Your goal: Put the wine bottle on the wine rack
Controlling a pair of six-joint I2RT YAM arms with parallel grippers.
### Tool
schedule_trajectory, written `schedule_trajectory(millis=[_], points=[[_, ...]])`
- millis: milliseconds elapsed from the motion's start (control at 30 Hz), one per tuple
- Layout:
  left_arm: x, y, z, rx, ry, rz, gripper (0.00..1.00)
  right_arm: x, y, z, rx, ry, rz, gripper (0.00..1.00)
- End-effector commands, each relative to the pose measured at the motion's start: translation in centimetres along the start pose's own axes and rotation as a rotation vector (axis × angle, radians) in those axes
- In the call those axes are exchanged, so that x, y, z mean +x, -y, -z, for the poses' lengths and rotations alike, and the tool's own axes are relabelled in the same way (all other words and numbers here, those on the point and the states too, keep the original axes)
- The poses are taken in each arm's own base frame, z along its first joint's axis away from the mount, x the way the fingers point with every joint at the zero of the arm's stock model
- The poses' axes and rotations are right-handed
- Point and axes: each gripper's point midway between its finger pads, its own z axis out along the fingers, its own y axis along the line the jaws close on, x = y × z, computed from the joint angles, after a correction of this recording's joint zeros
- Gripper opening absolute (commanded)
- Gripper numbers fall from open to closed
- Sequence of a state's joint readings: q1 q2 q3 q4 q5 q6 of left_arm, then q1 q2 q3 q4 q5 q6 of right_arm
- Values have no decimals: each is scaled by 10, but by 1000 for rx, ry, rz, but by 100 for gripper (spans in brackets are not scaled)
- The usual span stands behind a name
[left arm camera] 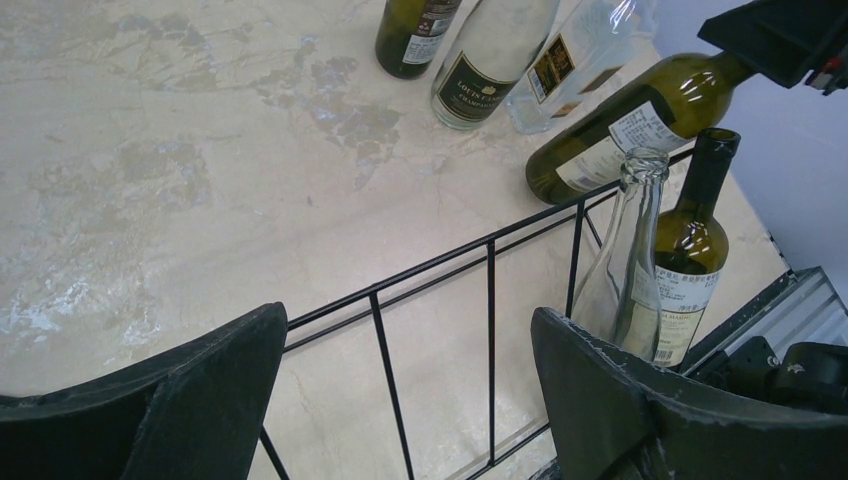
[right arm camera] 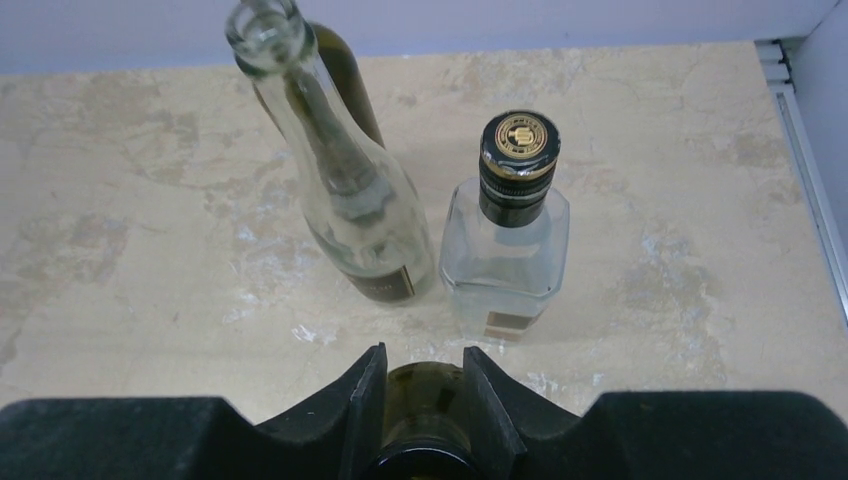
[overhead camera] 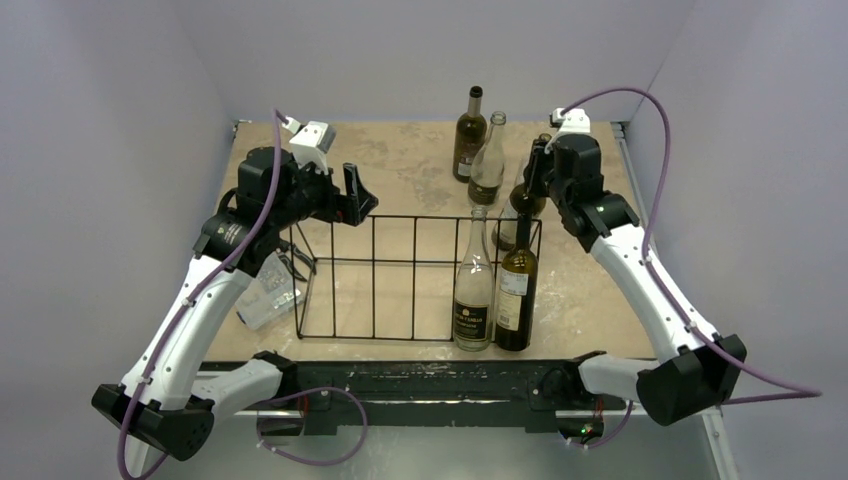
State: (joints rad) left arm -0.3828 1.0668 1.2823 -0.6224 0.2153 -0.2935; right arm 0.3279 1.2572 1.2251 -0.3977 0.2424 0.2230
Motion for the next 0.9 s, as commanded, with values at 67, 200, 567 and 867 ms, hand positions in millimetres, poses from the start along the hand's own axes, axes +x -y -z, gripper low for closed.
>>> schedule_trajectory(millis=[67,200,567,867], points=[[-10,2,5,2,38,-28,92,-110,-18,64,-124,345,-113,0],[-10,2,6,-1,41,-31,92,-126,-28,77,-183,378,-134,0],[-12,1,9,-10,50,-35,92,-164,-40,105,-267,463,-193,0],[-15,4,13,0,62,-36,92,-201,-81,141,-510,500,-235,0]])
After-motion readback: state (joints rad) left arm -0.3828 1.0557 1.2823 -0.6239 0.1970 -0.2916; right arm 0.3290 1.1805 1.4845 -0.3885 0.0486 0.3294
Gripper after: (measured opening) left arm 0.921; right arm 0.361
